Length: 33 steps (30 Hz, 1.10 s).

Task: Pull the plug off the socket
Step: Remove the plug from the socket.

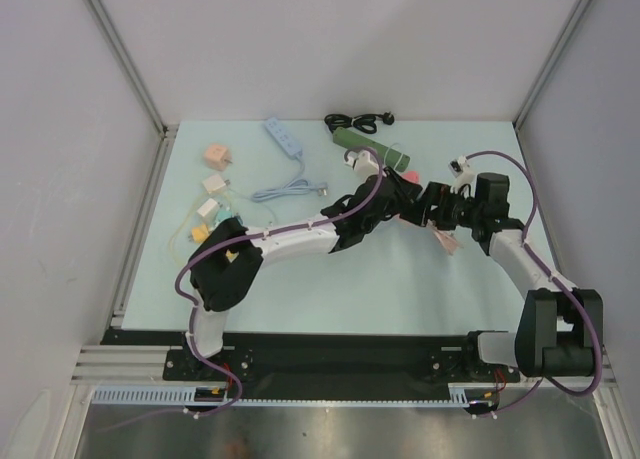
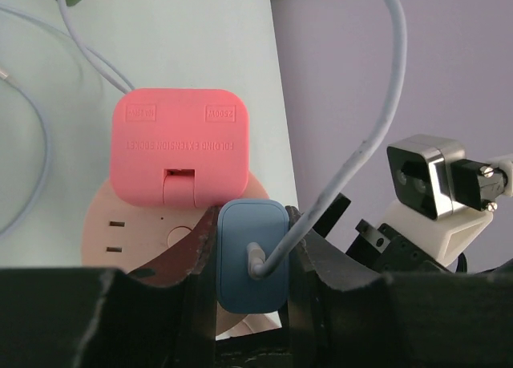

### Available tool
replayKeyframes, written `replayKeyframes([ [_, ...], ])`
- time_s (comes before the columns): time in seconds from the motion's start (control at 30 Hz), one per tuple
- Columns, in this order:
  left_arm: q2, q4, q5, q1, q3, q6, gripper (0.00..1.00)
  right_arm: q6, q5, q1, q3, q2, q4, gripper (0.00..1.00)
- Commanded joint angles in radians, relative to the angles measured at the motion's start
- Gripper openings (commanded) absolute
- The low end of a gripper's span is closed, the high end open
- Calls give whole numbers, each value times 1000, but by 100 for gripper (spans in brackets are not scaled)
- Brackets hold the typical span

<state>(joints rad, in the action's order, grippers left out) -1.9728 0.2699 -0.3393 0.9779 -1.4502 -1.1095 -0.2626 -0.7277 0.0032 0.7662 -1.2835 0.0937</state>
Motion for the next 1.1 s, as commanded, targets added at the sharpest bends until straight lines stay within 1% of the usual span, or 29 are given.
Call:
replayKeyframes([
  [0.0,20,117,-44,10,-79,-68,0,-21,50,26,13,-10,-9,93],
  [0.03,22,117,-49,10,-82,-73,0,-27,51,26,12,-10,-12,92],
  [0.13,17,123,-53,13,-84,-88,0,-36,54,21,8,-11,-29,83],
  [0.17,14,124,-53,15,-85,-93,0,-43,50,20,5,-10,-35,77],
  [0.23,11,127,-52,18,-91,-101,0,-50,48,18,-2,-7,-54,69],
  [0.27,8,127,-53,21,-93,-104,0,-56,45,11,-5,-5,-61,58],
  [0.33,6,132,-53,22,-93,-105,0,-58,40,4,-11,-8,-75,49],
  [0.37,8,135,-56,24,-93,-107,0,-56,30,4,-11,-11,-77,42],
  [0.4,8,137,-55,24,-93,-108,0,-56,24,4,-11,-14,-81,38],
  [0.43,11,140,-55,24,-93,-108,0,-55,14,-24,-11,-14,-83,35],
  [0.47,11,141,-53,27,-93,-108,0,-53,-1,-41,-13,-17,-83,26],
  [0.53,14,144,-50,27,-91,-108,0,-46,-19,-58,-13,-16,-83,17],
  [0.57,17,146,-50,28,-90,-108,0,-41,-33,-69,-13,-13,-84,10],
  [0.63,19,147,-49,28,-85,-104,0,-26,-47,-104,-15,-13,-83,1],
  [0.67,25,149,-46,28,-82,-102,0,-21,-50,-115,-13,-11,-83,0],
  [0.8,46,158,-43,28,-58,-104,0,40,-26,-150,2,-14,-37,0],
  [0.93,75,163,-37,27,-27,-105,0,104,49,-152,19,-19,6,0],
  [1.07,107,161,-29,24,-4,-101,0,132,88,-149,27,-16,34,0],
])
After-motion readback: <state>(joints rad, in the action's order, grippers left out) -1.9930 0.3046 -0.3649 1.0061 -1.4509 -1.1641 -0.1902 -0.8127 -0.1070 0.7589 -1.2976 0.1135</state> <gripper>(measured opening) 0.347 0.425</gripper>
